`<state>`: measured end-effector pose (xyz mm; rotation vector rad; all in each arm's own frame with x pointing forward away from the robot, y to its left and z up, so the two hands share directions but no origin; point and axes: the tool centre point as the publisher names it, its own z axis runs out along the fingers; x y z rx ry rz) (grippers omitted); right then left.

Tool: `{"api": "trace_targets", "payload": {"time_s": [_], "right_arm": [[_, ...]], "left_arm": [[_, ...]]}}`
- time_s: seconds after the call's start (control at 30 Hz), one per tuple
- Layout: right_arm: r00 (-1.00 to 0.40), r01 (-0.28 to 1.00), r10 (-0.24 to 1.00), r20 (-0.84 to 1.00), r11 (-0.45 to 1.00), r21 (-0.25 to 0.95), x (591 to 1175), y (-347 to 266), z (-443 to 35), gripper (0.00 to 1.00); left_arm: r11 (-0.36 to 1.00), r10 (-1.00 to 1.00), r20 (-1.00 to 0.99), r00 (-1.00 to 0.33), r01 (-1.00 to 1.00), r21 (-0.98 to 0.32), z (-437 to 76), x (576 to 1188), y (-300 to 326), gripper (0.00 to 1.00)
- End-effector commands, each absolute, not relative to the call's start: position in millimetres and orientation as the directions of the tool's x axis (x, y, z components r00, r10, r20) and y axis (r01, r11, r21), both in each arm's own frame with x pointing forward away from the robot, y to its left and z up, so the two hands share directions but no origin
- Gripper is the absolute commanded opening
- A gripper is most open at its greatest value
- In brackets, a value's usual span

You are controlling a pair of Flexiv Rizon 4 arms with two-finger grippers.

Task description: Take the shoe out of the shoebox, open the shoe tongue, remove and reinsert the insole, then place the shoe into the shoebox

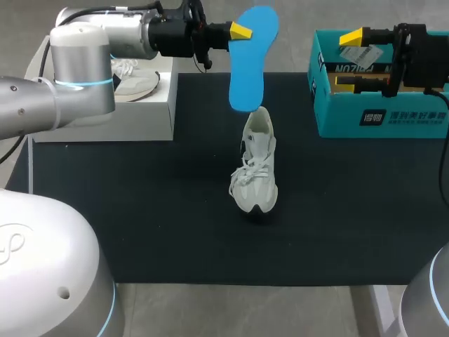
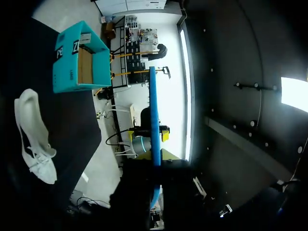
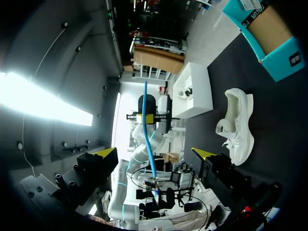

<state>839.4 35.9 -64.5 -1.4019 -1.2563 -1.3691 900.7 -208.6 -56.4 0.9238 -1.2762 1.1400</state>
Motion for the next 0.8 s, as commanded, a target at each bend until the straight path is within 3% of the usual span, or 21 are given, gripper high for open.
{"api": "trace_targets", "payload": {"time_s": [0.03, 0.8], "right_arm": [[-0.074, 0.976, 0.121, 0.99, -0.197, 0.097, 839.8, 37.4, -65.0, 1.0], [-0.074, 0.976, 0.121, 0.99, -0.197, 0.097, 839.8, 37.4, -65.0, 1.0]], "left_arm": [[0.181, 0.07, 0.997, -0.025, -0.983, -0.037, -58.6, 896.7, -210.1, 0.0], [0.225, 0.056, 0.998, -0.016, -0.974, -0.028, -68.4, 895.4, -223.1, 0.0]]}}
